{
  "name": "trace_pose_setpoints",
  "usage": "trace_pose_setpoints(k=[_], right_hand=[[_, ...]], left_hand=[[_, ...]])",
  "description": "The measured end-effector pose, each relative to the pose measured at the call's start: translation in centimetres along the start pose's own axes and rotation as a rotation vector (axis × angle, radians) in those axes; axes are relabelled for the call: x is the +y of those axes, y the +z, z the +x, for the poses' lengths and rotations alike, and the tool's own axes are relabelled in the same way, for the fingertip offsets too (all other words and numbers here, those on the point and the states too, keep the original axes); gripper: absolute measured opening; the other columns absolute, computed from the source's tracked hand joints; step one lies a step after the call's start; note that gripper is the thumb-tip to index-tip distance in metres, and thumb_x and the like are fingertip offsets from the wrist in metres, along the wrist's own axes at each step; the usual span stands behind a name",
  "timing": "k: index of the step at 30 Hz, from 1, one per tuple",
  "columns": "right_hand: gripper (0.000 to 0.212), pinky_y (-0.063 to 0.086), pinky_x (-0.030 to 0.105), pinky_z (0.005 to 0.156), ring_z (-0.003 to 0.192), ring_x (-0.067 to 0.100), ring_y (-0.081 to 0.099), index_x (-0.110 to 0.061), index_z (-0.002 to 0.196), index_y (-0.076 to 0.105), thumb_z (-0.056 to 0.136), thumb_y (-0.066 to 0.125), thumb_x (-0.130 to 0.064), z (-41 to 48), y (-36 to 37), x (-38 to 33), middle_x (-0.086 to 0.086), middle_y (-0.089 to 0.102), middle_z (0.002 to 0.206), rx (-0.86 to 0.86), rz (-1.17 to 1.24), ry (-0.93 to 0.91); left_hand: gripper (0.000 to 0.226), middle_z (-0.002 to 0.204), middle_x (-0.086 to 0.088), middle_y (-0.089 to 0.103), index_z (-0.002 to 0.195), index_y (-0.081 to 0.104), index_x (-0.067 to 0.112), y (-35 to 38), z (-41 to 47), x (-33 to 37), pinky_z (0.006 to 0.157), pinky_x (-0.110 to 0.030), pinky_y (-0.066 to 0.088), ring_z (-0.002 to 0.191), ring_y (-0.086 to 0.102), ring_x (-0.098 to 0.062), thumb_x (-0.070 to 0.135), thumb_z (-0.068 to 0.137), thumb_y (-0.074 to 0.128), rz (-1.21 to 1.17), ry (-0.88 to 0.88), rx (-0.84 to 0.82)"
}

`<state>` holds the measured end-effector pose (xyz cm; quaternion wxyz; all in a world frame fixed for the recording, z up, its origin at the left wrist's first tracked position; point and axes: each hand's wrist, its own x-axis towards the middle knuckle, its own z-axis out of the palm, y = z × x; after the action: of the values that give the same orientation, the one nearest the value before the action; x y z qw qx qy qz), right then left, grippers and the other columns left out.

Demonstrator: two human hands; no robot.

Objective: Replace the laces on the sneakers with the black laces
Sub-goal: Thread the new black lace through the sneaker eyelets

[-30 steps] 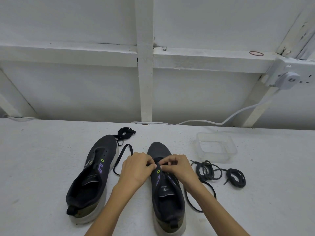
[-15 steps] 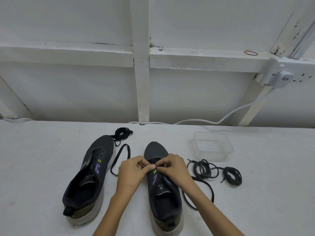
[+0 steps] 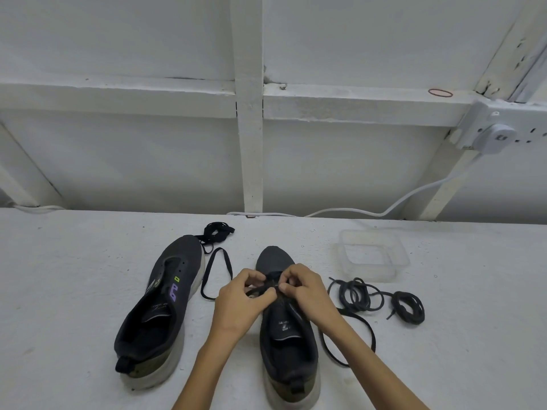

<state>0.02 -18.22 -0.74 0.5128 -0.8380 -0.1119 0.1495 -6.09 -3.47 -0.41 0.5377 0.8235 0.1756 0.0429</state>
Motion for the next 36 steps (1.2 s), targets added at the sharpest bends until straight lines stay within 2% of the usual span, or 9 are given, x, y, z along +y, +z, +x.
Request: trace_pose_setpoints(k=[4,7,12,16,18,22,26,33,36], right_hand=[[0.023,0.037,0.020,0.050,0.051,0.010,0.046,-0.010,0.075,0.058,0.089,0.053,0.007,0.1,-1.9,-0.4,0.002,0.049,0.066,-0.004,0.344,0.150],[0.020,0.039,0.024,0.053,0.051,0.012,0.048,-0.010,0.079,0.058,0.092,0.051,0.003,0.0,-3.5,-0.8,-0.001,0.052,0.070,0.006,0.480,0.149],[0.009,0.046,0.027,0.054,0.063,0.018,0.057,-0.007,0.086,0.063,0.093,0.058,-0.004,0.1,-4.2,-1.1,0.005,0.060,0.080,-0.064,0.382,0.066],[0.009,0.045,0.024,0.054,0.063,0.015,0.058,-0.002,0.094,0.066,0.086,0.070,-0.001,-0.1,-4.5,-0.7,0.007,0.065,0.081,-0.124,0.346,0.036],[0.019,0.045,0.022,0.054,0.061,0.012,0.058,-0.001,0.096,0.068,0.079,0.075,0.002,-0.4,-4.7,-0.3,0.007,0.068,0.081,-0.142,0.288,0.056],[0.007,0.047,0.019,0.055,0.055,0.008,0.059,0.000,0.087,0.074,0.080,0.074,0.003,-0.7,-4.6,0.7,0.005,0.069,0.066,-0.094,0.208,0.063],[0.006,0.048,0.021,0.056,0.060,0.011,0.061,-0.004,0.083,0.076,0.080,0.074,0.001,-0.7,-4.0,1.1,0.006,0.071,0.069,-0.046,0.214,0.053],[0.020,0.045,0.018,0.055,0.055,0.004,0.060,-0.019,0.072,0.073,0.079,0.072,0.000,-0.6,-3.1,1.1,-0.003,0.070,0.063,0.043,0.081,0.015],[0.023,0.044,0.016,0.055,0.054,0.000,0.059,-0.022,0.070,0.072,0.078,0.070,0.000,-0.6,-3.0,1.0,-0.006,0.069,0.062,0.050,0.017,0.006]], left_hand=[[0.019,0.087,0.012,0.071,0.091,0.065,0.027,-0.4,0.0,-0.4,0.075,-0.020,0.050,0.082,0.067,-0.002,0.021,0.076,0.076,-0.042,-0.011,0.026],[0.021,0.094,0.019,0.067,0.090,0.064,0.036,-0.5,0.0,-0.4,0.078,-0.024,0.051,0.089,0.062,0.001,0.025,0.074,0.072,0.043,0.077,0.037],[0.038,0.099,0.027,0.058,0.113,0.061,0.039,0.3,0.7,2.0,0.092,-0.028,0.041,0.102,0.048,-0.001,0.036,0.075,0.061,0.310,0.346,-0.068],[0.018,0.087,0.018,0.060,0.104,0.063,0.036,1.0,1.6,3.0,0.093,-0.032,0.037,0.093,0.049,-0.007,0.038,0.087,0.062,0.473,0.373,-0.080],[0.009,0.080,0.014,0.059,0.097,0.064,0.034,0.9,1.8,2.7,0.090,-0.033,0.039,0.087,0.050,-0.007,0.037,0.091,0.059,0.457,0.371,-0.035],[0.013,0.075,0.015,0.056,0.096,0.067,0.034,0.2,1.8,2.0,0.086,-0.029,0.039,0.084,0.049,-0.007,0.037,0.095,0.054,0.425,0.327,-0.037],[0.012,0.079,0.016,0.063,0.085,0.067,0.037,0.1,1.5,1.8,0.088,-0.028,0.036,0.087,0.049,-0.006,0.037,0.090,0.055,0.485,0.315,-0.073],[0.021,0.090,0.016,0.062,0.095,0.072,0.039,0.5,1.5,2.8,0.093,-0.032,0.035,0.097,0.050,-0.008,0.044,0.087,0.054,0.644,0.273,-0.078],[0.020,0.083,0.016,0.057,0.096,0.074,0.038,0.7,1.7,3.2,0.090,-0.031,0.033,0.098,0.051,-0.010,0.041,0.086,0.056,0.628,0.226,-0.113]])
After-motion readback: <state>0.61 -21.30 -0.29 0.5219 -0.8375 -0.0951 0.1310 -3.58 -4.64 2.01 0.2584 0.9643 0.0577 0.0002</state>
